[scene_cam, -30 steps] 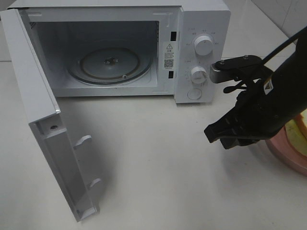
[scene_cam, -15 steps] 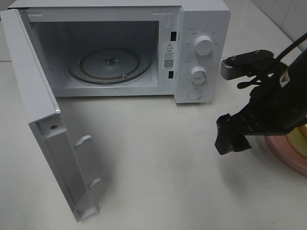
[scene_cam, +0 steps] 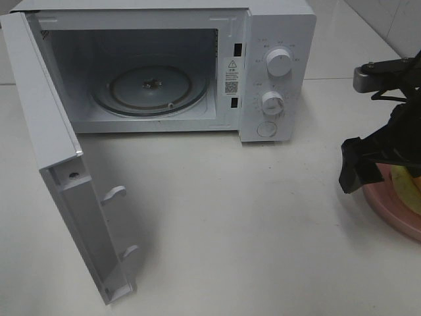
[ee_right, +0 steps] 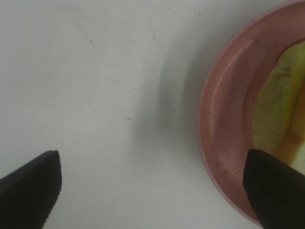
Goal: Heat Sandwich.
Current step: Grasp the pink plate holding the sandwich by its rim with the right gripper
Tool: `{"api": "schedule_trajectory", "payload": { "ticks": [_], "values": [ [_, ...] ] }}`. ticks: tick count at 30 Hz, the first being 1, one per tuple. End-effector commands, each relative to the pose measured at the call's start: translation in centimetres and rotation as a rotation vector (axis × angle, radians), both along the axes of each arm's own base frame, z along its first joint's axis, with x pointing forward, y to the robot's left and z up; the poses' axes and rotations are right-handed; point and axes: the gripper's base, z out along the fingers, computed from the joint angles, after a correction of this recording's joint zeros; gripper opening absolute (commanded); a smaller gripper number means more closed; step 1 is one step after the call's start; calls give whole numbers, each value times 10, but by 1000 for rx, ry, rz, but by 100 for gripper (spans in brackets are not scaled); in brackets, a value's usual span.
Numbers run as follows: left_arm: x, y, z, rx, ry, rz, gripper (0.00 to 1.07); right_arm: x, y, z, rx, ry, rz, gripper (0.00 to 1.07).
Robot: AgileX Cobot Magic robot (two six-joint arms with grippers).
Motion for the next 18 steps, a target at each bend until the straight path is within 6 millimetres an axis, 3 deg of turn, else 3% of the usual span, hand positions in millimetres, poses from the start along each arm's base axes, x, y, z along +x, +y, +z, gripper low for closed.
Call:
{"api": "schedule_trajectory", "payload": {
  "ticks": [1,18],
  "values": [
    [-3,0,0,-14,-30,-8,92,8,-8,-9,-10,44,-40,98],
    [-3,0,0,-14,-30,-8,92,45,-13,-44,-92,130,-81,95]
  ]
}}
